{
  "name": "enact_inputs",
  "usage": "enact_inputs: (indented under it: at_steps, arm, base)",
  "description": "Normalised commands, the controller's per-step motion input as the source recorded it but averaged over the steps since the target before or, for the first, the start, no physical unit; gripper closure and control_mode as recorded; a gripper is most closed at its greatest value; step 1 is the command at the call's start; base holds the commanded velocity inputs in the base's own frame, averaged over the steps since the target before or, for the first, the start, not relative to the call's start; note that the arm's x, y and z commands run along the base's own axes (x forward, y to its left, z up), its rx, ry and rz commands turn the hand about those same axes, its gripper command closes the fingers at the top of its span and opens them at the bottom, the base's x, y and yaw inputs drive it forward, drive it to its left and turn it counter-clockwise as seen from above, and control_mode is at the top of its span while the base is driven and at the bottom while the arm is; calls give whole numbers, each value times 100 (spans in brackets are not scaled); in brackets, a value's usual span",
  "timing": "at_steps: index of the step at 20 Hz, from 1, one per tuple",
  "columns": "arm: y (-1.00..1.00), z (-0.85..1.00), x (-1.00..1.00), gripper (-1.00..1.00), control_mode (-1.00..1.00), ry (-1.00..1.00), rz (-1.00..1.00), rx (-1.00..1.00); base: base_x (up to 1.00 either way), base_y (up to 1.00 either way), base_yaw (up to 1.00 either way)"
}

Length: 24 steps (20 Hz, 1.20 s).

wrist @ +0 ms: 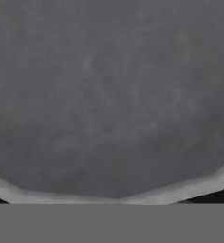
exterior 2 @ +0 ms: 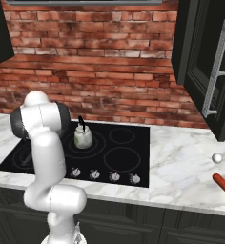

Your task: Pick the pan from the cabinet and place it on the stove. Then turn on the stove burner for the pan.

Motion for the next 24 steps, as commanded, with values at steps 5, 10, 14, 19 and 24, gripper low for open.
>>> enact_inputs:
  at_steps: [5,10,14,19,24]
  arm:
    - [3,-14,34,100,-100,14,-4,-5]
    - [0,-18,40,100,-100,9,-2,-2]
    - [0,-9,21,100,-100,7,0,0]
    - [0,-17,22,-100,-100,5,0,0]
    - [0,-13,5,-100,-100,3,0,0]
  base:
    - [0,0,0]
    - [0,0,0]
    - [0,0,0]
    - [0,0,0]
    - [0,0,0]
